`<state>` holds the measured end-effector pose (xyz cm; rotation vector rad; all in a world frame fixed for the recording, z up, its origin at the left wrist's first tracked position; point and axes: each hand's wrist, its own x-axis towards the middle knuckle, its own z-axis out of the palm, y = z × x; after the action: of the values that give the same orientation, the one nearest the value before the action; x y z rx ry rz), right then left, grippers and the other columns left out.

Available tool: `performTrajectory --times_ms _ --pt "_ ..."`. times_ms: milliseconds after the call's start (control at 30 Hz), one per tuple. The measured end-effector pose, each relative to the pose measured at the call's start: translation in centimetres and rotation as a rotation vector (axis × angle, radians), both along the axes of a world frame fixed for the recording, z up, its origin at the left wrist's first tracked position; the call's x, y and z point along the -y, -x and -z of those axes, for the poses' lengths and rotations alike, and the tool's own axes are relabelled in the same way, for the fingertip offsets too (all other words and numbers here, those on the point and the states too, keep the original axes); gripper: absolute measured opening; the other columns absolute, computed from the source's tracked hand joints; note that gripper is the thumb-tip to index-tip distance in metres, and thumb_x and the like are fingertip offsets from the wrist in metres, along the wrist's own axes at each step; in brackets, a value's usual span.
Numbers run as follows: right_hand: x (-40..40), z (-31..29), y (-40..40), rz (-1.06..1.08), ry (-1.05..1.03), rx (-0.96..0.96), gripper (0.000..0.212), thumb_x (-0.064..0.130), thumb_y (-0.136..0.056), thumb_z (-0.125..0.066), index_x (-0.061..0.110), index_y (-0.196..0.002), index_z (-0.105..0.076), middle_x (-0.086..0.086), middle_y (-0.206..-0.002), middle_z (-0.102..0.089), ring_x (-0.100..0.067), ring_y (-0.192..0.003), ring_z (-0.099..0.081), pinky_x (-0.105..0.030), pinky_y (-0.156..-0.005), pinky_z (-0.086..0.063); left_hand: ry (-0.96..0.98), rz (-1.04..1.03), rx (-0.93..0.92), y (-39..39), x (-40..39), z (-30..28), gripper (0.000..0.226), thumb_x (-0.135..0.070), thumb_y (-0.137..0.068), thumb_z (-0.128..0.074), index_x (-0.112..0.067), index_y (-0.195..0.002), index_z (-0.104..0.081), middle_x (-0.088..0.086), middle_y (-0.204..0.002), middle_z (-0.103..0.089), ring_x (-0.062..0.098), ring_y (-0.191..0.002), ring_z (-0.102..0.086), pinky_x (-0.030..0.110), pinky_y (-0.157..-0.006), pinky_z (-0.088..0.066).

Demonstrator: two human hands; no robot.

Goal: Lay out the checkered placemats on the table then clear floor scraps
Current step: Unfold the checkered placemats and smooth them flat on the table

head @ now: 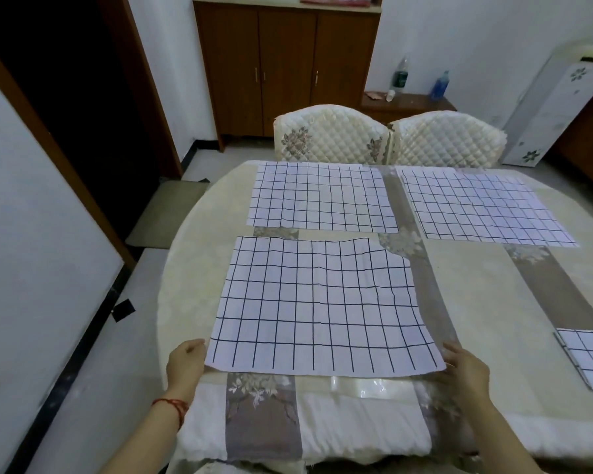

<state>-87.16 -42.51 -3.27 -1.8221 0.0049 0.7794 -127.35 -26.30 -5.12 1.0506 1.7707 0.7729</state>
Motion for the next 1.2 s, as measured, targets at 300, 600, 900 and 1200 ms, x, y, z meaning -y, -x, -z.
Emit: performTrajectory --times_ms 300,600,900,1200 --pt "-0.7 -0.3 1.2 -0.151 0.232 0.170 0.022 0.011 -0.082 -0.065 0.002 -0.064 -0.057 -0.016 -0.070 -0.059 -0.031 -0.070 -0.054 -0.043 -0.078 -0.049 0.092 0.051 -0.104 -1.8 -1.6 0.5 0.033 -0.002 -0.078 -0.065 -0.008 -0.048 -0.054 0.011 -0.053 -0.053 0.026 -0.056 -0.050 0.026 -0.059 -0.031" --pt "2.2 0.8 -0.8 -0.156 0.332 0.298 0.026 0.013 -0.082 -0.062 0.003 -0.058 -0.057 -0.016 -0.065 -0.055 -0.030 -0.069 -0.049 -0.036 -0.068 -0.041 0.060 0.209 -0.178 -4.3 -0.2 0.4 0.047 -0.004 -0.077 -0.066 -0.012 -0.039 -0.039 0.000 -0.037 -0.037 0.020 -0.049 -0.034 0.026 -0.051 -0.023" --pt "1.2 1.2 0.7 -0.392 0.374 0.254 0.027 0.020 -0.078 -0.061 0.010 -0.053 -0.054 -0.011 -0.054 -0.054 -0.026 -0.054 -0.053 -0.034 -0.058 -0.047 0.083 0.157 -0.306 0.3 0.6 0.7 0.039 -0.004 -0.076 -0.064 -0.010 -0.044 -0.043 0.010 -0.049 -0.045 0.022 -0.051 -0.039 0.027 -0.051 -0.026" --pt "1.1 0.8 -0.4 -0.486 0.468 0.322 0.029 0.009 -0.077 -0.061 0.009 -0.053 -0.044 -0.011 -0.054 -0.043 -0.024 -0.052 -0.041 -0.029 -0.052 -0.031 0.036 0.194 -0.304 -0.3 0.5 0.7 0.034 -0.003 -0.077 -0.065 -0.014 -0.048 -0.049 0.010 -0.059 -0.051 0.025 -0.065 -0.046 0.028 -0.058 -0.030"
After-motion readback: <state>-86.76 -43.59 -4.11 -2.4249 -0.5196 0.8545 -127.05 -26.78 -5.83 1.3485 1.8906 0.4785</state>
